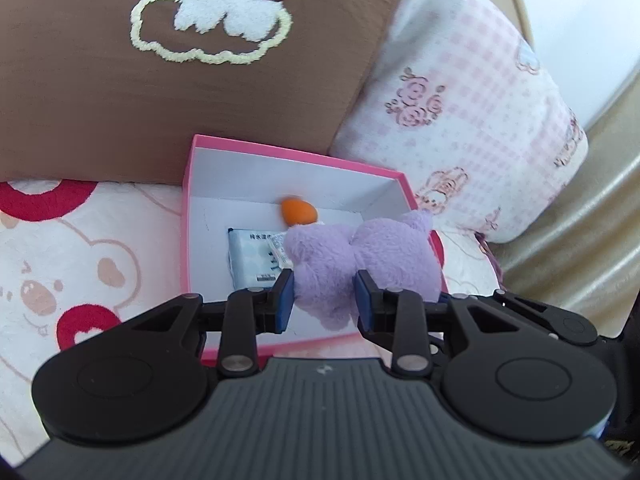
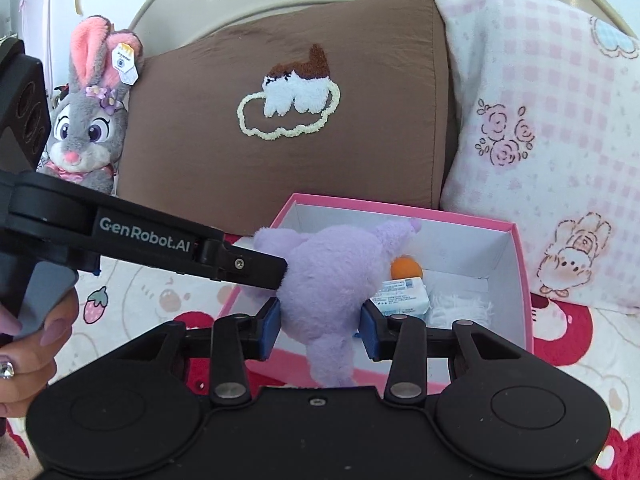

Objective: Organize objects
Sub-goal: 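Lower the purple plush into the pink box and open the left gripper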

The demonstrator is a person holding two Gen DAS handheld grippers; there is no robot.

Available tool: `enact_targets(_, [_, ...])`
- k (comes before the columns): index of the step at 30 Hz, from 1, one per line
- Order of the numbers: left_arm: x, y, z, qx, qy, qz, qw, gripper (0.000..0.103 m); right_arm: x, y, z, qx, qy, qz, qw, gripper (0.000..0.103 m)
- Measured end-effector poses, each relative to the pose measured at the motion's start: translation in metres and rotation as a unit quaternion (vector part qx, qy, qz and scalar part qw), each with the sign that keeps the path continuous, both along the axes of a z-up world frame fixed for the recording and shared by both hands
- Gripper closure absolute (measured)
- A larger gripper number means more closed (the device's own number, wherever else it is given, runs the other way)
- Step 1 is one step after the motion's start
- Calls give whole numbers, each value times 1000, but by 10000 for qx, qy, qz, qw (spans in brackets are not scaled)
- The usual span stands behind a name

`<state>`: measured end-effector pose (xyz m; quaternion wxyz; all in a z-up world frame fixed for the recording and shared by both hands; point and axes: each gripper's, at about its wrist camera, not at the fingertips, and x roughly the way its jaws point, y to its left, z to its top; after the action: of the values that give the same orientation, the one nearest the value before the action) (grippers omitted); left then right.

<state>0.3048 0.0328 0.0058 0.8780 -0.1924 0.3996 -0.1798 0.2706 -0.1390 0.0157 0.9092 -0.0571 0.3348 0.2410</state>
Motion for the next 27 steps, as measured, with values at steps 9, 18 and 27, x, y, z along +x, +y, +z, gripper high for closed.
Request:
enact_targets(9, [33,0,-44,147,72,254,9995,72,45,19,-30,-613,131,468,9969,59])
enact_targets(18, [51,-4,-54,681,229,442,9964,72,86,23,-47,-500,488,1071,9918,59])
enact_targets(27, [60,-9,-64,682,534,602,9944,78,108,19,-67,-137,978,1032,9897,61])
